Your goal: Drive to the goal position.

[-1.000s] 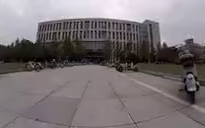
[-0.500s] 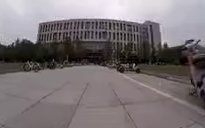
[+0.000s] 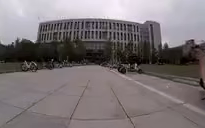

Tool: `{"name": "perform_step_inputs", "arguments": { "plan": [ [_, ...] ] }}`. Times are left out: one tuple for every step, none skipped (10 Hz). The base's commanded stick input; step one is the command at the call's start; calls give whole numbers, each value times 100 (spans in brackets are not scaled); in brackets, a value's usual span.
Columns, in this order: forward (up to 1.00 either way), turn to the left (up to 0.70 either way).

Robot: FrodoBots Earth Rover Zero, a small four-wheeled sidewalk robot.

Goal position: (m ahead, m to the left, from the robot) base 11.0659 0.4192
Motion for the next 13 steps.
{"name": "perform_step_inputs", "arguments": {
  "plan": [
    [70, 0],
    [70, 0],
    [70, 0],
    [70, 0],
    [70, 0],
    [70, 0],
    [70, 0],
    [70, 0],
    [70, 0],
    [69, 4],
    [69, 10],
    [70, 3],
    [70, 0]
  ]
}}
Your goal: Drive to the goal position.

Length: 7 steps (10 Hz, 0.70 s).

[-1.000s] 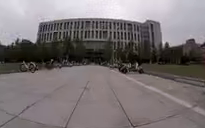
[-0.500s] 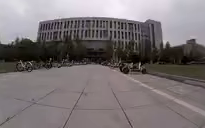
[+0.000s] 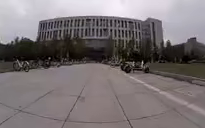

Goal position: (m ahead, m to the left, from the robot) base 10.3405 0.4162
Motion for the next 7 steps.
{"name": "perform_step_inputs", "arguments": {
  "plan": [
    [70, 0],
    [70, 0],
    [70, 0],
    [70, 0],
    [70, 0],
    [70, 0],
    [70, 0]
  ]
}}
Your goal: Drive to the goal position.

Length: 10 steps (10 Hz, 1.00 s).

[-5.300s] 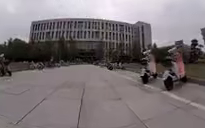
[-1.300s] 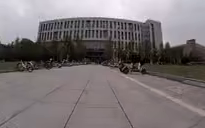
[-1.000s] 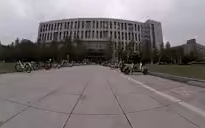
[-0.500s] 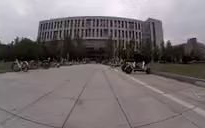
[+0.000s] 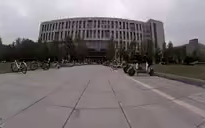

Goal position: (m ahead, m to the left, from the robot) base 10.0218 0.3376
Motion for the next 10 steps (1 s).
{"name": "perform_step_inputs", "arguments": {
  "plan": [
    [70, 0],
    [70, 0],
    [70, 0],
    [70, 0],
    [70, 0],
    [70, 0],
    [70, 0],
    [70, 0],
    [70, 0],
    [70, 0]
  ]
}}
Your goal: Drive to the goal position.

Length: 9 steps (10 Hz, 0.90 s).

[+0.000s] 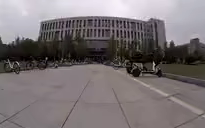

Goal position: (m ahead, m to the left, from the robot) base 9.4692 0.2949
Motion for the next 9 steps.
{"name": "perform_step_inputs", "arguments": {
  "plan": [
    [70, 0],
    [70, 0],
    [70, 0],
    [70, 0],
    [70, 0],
    [70, 0],
    [70, 0],
    [70, 0],
    [70, 0]
  ]
}}
